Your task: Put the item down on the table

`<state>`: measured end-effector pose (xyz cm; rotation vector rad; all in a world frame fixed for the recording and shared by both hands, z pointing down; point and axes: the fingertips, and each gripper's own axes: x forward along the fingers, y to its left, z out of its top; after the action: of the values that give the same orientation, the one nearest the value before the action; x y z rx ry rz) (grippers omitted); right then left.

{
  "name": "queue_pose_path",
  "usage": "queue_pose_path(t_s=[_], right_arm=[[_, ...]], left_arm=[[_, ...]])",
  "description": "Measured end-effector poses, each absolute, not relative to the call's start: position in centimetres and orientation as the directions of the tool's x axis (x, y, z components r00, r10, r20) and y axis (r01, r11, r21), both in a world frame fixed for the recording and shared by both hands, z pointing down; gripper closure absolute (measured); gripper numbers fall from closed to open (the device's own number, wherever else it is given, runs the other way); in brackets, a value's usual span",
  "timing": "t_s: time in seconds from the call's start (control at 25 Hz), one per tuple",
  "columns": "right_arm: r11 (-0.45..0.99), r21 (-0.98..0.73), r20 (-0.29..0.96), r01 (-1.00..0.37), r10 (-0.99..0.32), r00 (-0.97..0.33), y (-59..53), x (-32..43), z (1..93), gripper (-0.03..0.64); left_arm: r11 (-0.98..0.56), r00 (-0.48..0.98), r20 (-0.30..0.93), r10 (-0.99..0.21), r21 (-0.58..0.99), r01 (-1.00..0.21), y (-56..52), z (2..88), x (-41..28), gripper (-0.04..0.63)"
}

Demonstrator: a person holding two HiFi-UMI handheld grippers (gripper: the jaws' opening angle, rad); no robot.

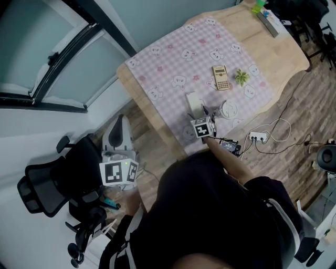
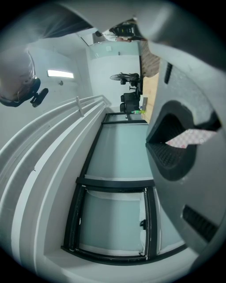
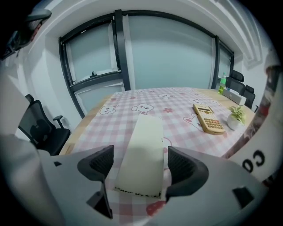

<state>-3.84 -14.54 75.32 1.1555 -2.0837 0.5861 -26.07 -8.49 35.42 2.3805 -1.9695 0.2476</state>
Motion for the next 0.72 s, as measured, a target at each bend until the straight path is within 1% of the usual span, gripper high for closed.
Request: queue_pose_path(t_s=[0.12,0.2,0.36,0.44,0.48,0.52,0.56,0.6,0.64,0.72], right_arm=[[0.514,-0.052,0.726,-0.856,-0.569,-0.386,-14.6,-3.9,74.9,0.242],[0.529,-0.065,0.7,-0.846,-0.58,-0.417,-14.6,-4.4,73.8,0.242],[0.593,-0.135,0.6,-0.794,-0.589,-0.542,-13.6,-6.0,69.0,0.244],[0.608,-0.122,0.549,-0.785,-0.618,-0.563,-13.4,-6.1,66.5,0.245],[0.606,-0.107,0.526,-0.789,-0.639,-0.561,-13.4,-6.0,65.3,0.279],[0.598,-0.093,0.505,-0.796,-0.661,-0.555,-13.5,-5.7,64.2,0.4],[0.59,-0.084,0.485,-0.803,-0.68,-0.55,-13.6,-5.4,63.2,0.502],[0.583,-0.082,0.469,-0.809,-0.693,-0.547,-13.7,-5.1,62.3,0.552],[0.578,-0.082,0.459,-0.812,-0.701,-0.546,-13.7,-4.9,61.7,0.582],[0.577,-0.084,0.457,-0.813,-0.702,-0.546,-13.7,-4.5,60.9,0.6]], left_arm=[[-0.188,0.177,0.144,-0.974,-0.072,-0.979,-8.3,35.2,-26.2,0.597],[-0.187,0.176,0.139,-0.975,-0.072,-0.98,-8.1,35.0,-26.3,0.597],[-0.185,0.176,0.128,-0.976,-0.07,-0.98,-7.7,34.9,-26.1,0.597],[-0.184,0.175,0.121,-0.977,-0.068,-0.981,-7.5,34.8,-26.0,0.597],[-0.183,0.174,0.119,-0.978,-0.066,-0.981,-7.4,34.8,-26.0,0.597],[-0.181,0.173,0.117,-0.978,-0.063,-0.981,-7.3,34.9,-26.0,0.597],[-0.18,0.172,0.116,-0.978,-0.061,-0.982,-7.2,34.9,-25.9,0.597],[-0.178,0.171,0.115,-0.979,-0.059,-0.982,-7.0,35.0,-25.9,0.597],[-0.177,0.169,0.114,-0.979,-0.058,-0.983,-6.9,35.0,-25.8,0.597],[-0.172,0.166,0.109,-0.98,-0.057,-0.983,-6.6,34.9,-25.7,0.597]])
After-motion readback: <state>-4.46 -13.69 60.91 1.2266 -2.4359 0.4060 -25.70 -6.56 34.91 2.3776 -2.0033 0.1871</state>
